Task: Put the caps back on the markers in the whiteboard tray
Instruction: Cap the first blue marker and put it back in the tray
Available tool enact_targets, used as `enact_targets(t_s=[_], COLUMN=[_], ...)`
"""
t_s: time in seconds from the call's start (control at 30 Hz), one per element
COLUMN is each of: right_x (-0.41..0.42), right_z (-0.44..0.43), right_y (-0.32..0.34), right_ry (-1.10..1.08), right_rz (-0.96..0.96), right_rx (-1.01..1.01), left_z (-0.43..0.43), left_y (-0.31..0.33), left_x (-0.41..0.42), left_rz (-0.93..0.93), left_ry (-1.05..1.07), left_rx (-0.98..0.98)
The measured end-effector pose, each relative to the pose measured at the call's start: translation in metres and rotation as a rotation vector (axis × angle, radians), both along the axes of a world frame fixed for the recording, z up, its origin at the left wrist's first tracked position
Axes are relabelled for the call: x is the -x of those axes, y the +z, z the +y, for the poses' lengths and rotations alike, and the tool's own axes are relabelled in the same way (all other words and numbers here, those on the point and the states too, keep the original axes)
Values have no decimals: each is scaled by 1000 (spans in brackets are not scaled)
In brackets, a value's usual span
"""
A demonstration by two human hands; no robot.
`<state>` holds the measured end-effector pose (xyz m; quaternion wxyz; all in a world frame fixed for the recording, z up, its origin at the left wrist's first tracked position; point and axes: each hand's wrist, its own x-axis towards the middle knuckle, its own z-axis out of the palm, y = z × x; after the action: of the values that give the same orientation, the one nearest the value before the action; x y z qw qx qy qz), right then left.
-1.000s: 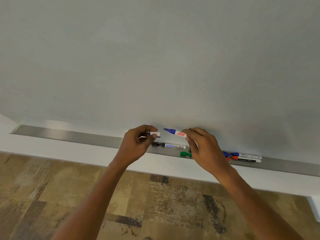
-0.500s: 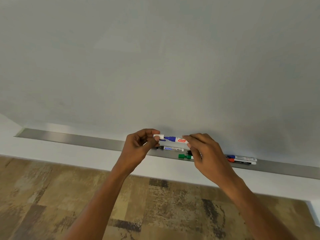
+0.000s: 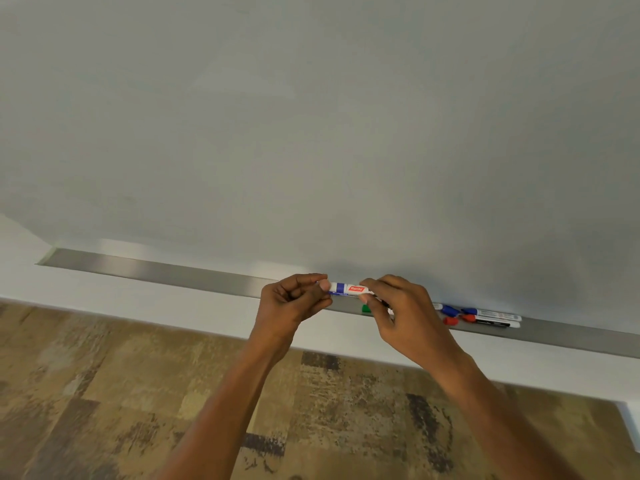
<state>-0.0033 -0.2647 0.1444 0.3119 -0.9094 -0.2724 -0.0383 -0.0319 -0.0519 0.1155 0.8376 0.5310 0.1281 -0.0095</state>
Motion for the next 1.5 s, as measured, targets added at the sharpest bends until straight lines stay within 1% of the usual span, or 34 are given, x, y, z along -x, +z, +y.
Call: enact_targets(t_s=[0.13, 0.27, 0.43, 0.53, 0.63, 0.7, 0.8, 0.9, 0.97, 1.03, 1.1, 1.23, 1.33, 1.4, 1.5], right_x=[-1, -7, -8, -13, -16, -17, -20, -29, -36, -40, -40, -37, -39, -38, -41], right_z=[7, 14, 14, 13, 19, 26, 36, 45, 51, 55, 60, 62, 60, 59, 56], right_y=[-7, -16, -40, -57, -75, -85, -100, -114, -121, -128, -133, -144, -147, -144, -141], right_ry=[-20, -14, 4, -22, -33, -26, -55, -110, -153, -174, -173, -178, -165, -163, -169], right_rz=[20, 18, 136, 202, 176, 179, 174, 120, 100, 108, 122, 144, 167, 148, 98], right_rx=[-33, 7, 5, -13, -2, 18, 63, 149, 210, 266, 302, 302, 317, 319, 345], left_z=[3, 8, 22, 32, 38, 38, 37, 34, 33, 33, 35, 32, 33, 34, 33], left_y=[-1, -11, -33, -49, -65, -76, -89, -100, -104, -113, -120, -129, -128, -127, -122], left_x=[-4, -4, -6, -10, -14, -19, -30, -45, -54, -60, -60, -59, -62, -64, -69], left_rz=[5, 49, 79, 153, 227, 291, 358, 368, 372, 368, 368, 373, 353, 349, 304], left_ry=[5, 29, -23, 31, 104, 179, 259, 240, 185, 126, 94, 60, -17, -60, -56], left_rx=[22, 22, -24, 14, 8, -76, -323, -544, -724, -865, -938, -1026, -1131, -1149, -1199])
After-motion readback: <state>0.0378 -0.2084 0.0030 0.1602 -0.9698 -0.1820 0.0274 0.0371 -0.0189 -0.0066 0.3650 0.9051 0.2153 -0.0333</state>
